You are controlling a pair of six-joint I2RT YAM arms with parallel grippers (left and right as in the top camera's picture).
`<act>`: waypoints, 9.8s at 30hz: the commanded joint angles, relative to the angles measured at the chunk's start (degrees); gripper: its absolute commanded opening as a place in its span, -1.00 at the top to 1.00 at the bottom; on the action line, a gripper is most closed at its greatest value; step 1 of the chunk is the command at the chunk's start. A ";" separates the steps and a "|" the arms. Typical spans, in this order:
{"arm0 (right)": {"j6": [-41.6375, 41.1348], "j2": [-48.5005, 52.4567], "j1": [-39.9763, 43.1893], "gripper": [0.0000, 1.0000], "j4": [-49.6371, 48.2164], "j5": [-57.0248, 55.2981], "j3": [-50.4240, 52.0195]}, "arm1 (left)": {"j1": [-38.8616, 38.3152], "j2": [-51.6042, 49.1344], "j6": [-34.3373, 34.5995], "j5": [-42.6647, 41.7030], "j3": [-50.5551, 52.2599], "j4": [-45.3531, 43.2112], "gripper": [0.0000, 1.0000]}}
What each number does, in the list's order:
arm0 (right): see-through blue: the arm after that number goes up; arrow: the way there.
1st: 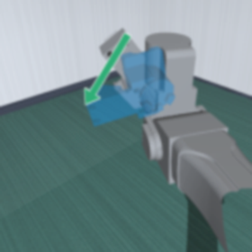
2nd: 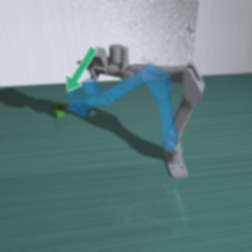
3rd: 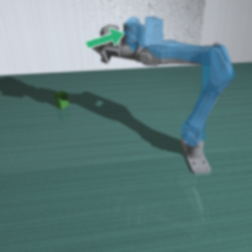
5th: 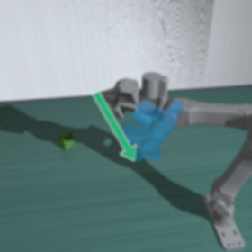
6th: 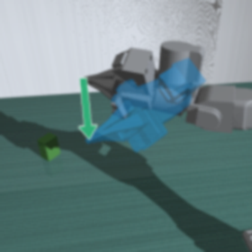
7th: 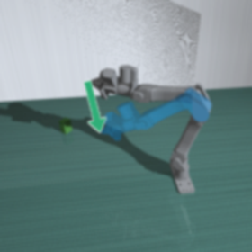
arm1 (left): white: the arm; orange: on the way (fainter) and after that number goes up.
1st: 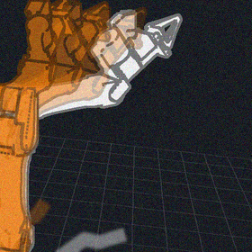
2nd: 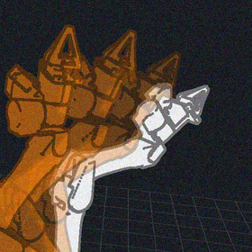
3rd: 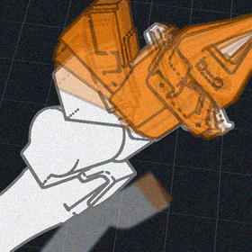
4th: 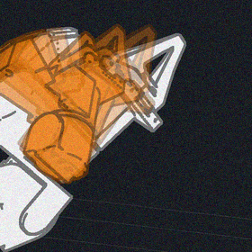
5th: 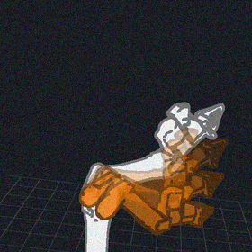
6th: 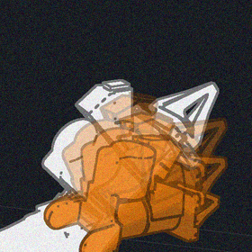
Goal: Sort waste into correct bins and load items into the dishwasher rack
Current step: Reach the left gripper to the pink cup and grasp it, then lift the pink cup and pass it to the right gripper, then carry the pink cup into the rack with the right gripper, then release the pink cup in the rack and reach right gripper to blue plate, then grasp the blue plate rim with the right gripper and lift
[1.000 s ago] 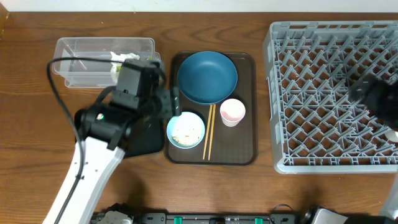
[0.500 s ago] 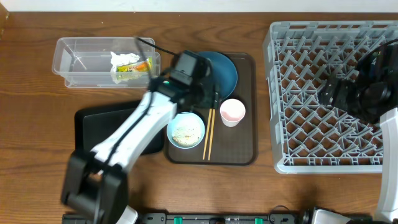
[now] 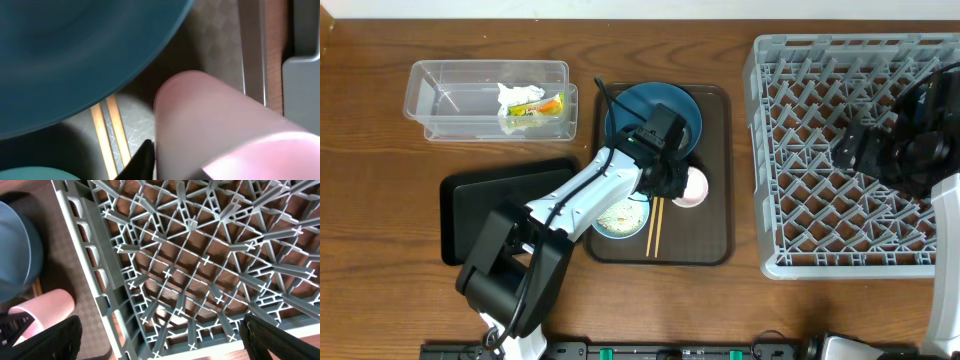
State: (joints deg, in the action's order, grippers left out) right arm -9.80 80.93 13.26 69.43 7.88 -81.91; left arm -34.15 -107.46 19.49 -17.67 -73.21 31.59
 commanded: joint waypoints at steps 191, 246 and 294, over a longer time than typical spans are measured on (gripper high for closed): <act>0.39 22.34 15.41 0.98 4.48 -18.36 -5.86 | 27.19 37.81 -16.48 -4.09 0.24 32.63 -0.42; -0.87 24.00 18.38 -0.79 1.64 -14.27 -2.62 | 27.19 37.81 -16.44 -4.11 0.24 32.68 -0.42; -14.86 33.11 -36.94 -0.29 -26.40 -13.94 -9.92 | 27.17 37.46 -11.04 9.57 0.24 35.01 -0.53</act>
State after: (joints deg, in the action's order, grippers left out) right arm -19.16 111.18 -22.68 43.48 -1.32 -92.16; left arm -7.22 -70.06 7.73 -8.62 -73.01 66.26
